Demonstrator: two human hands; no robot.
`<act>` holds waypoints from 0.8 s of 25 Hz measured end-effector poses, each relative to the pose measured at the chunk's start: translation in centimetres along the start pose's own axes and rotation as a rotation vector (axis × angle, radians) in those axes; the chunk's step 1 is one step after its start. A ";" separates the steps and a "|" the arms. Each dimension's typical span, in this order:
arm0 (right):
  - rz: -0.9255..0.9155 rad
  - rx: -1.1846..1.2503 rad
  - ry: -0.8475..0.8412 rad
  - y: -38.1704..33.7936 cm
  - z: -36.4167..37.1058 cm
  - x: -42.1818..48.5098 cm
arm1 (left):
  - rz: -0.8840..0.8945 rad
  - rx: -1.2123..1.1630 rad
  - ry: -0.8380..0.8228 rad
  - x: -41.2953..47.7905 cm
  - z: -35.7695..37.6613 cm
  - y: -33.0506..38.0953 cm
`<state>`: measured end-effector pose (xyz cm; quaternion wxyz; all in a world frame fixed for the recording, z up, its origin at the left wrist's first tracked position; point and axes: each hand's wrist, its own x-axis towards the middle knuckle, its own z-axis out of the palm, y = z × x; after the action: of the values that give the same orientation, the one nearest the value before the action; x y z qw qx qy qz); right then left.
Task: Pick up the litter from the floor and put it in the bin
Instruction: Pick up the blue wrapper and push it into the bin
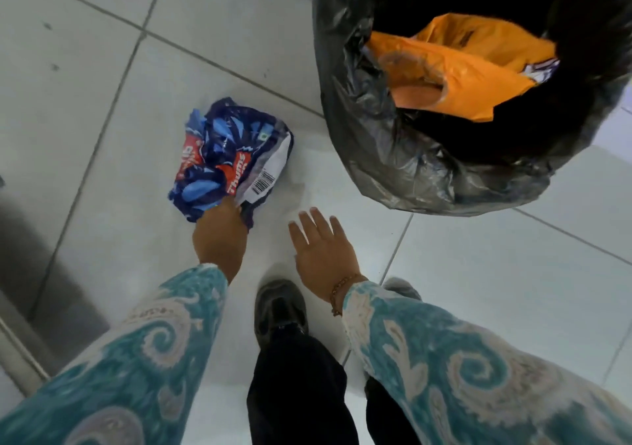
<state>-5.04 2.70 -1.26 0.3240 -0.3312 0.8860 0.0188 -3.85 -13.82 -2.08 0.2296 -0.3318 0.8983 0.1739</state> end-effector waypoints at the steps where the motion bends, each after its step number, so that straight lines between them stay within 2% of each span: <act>1: -0.004 0.011 -0.051 -0.2 -1.0 -1.1 | -0.005 -0.056 0.017 -1.3 -1.6 0.0; 4: 0.051 0.030 -0.283 -1.0 -5.5 -5.6 | -0.034 -0.352 0.183 -6.6 -7.9 1.5; 6: 0.093 0.043 -0.337 -1.6 -8.6 -8.4 | 0.003 -0.522 0.343 -10.1 -13.3 4.1; 8: 0.079 0.062 -0.313 -1.5 -12.6 -10.3 | 0.222 -0.541 0.479 -12.1 -19.2 8.2; 10: 0.031 0.092 -0.306 -1.0 -16.4 -11.6 | 0.553 -0.387 0.526 -12.4 -23.9 12.4; 12: 0.033 0.155 -0.301 0.3 -20.7 -12.4 | 0.860 -0.139 0.466 -11.2 -26.9 16.4; 14: 0.065 0.189 -0.299 2.4 -25.2 -13.3 | 1.022 0.051 0.326 -9.7 -27.9 19.9; 17: 0.137 0.250 -0.227 7.6 -30.5 -14.1 | 0.954 0.202 -0.003 -7.6 -27.1 23.2; 20: 0.156 0.260 -0.109 12.2 -33.9 -14.2 | 0.882 0.452 -0.218 -6.1 -24.6 25.1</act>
<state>-23.26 11.96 31.63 0.4096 -0.2152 0.8849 -0.0532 -23.97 -4.05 25.67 0.2926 0.1572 0.9390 0.0894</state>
